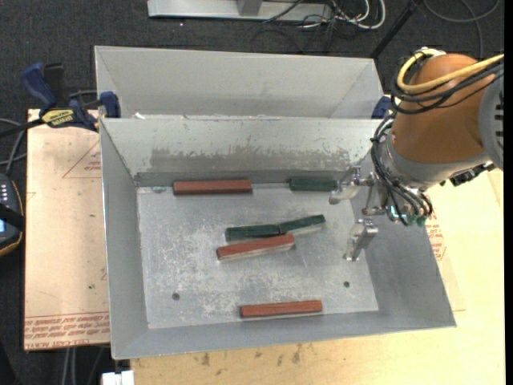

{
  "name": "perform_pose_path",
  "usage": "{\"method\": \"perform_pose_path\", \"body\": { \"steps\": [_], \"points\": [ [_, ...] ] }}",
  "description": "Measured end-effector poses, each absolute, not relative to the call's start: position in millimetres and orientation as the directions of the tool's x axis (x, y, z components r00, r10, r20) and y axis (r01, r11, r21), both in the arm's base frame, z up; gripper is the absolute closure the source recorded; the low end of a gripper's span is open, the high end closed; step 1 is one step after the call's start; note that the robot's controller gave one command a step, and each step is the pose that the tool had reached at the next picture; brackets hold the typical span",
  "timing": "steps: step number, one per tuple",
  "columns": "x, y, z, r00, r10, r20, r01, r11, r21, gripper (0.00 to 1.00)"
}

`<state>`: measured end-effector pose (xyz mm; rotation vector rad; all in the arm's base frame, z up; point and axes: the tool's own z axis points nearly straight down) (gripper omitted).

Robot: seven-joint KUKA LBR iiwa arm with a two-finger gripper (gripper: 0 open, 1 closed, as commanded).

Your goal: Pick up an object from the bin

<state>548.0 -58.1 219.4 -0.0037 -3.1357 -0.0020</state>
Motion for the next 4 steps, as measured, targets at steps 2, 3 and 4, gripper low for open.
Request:
{"method": "perform_pose_path", "body": {
  "steps": [2,3,4],
  "points": [
    [584.7,4,124,-0.987,0.159,0.000,0.159,0.987,0.001,1.00],
    [584.7,4,124,-0.987,0.159,0.000,0.159,0.987,0.001,0.00],
    [584.7,4,124,-0.987,0.159,0.000,0.159,0.987,0.001,0.00]
  ]
}}
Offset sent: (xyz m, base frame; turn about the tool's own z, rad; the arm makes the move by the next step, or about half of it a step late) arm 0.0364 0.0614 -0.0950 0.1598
